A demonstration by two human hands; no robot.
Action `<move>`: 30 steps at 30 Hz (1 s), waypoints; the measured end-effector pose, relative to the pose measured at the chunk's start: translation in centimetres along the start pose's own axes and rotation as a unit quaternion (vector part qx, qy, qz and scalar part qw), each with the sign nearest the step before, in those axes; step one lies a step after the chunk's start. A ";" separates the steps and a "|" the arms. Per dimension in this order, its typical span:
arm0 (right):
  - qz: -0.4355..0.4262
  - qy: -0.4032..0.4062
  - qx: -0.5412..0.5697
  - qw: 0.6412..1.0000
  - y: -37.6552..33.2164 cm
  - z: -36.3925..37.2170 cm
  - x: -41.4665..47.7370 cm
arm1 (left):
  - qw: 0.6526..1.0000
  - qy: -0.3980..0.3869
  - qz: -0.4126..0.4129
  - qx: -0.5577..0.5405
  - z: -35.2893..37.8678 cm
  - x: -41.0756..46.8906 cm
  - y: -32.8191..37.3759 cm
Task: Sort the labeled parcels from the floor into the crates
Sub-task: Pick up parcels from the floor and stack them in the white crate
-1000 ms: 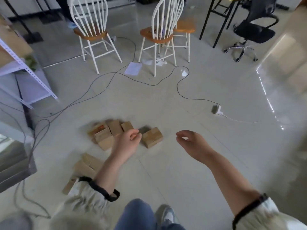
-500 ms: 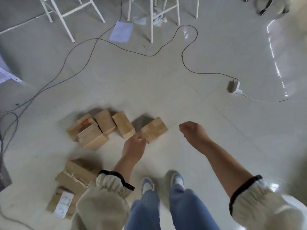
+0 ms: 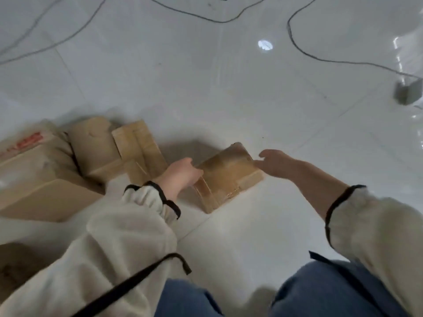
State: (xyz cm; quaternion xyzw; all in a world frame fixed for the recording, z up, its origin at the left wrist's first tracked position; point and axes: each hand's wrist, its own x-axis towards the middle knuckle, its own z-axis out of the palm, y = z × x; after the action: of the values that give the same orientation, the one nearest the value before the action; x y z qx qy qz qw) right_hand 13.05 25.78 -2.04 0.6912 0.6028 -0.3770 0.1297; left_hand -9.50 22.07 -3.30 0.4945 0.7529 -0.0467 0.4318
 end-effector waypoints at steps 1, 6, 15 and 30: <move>0.008 0.005 0.000 1.000 0.3 0.3 1.8 | 1.000 -0.004 -0.010 -0.021 0.1 1.3 -0.3; 0.067 -0.026 0.164 0.984 1.0 2.2 6.0 | 0.991 -0.013 -0.081 -0.103 1.4 3.4 -2.2; 0.091 -0.142 0.240 0.956 0.4 3.1 4.8 | 0.986 -0.005 -0.007 -0.166 2.3 4.6 -2.7; 0.023 0.057 0.256 0.965 -0.9 4.3 6.2 | 0.946 0.244 0.114 -0.180 2.5 5.8 -3.5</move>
State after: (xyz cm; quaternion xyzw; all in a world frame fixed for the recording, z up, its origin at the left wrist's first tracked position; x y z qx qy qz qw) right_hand 10.59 27.85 -8.97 0.7356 0.4760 -0.4758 -0.0773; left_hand -11.54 23.20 -10.15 0.4873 0.7700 0.2609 0.3187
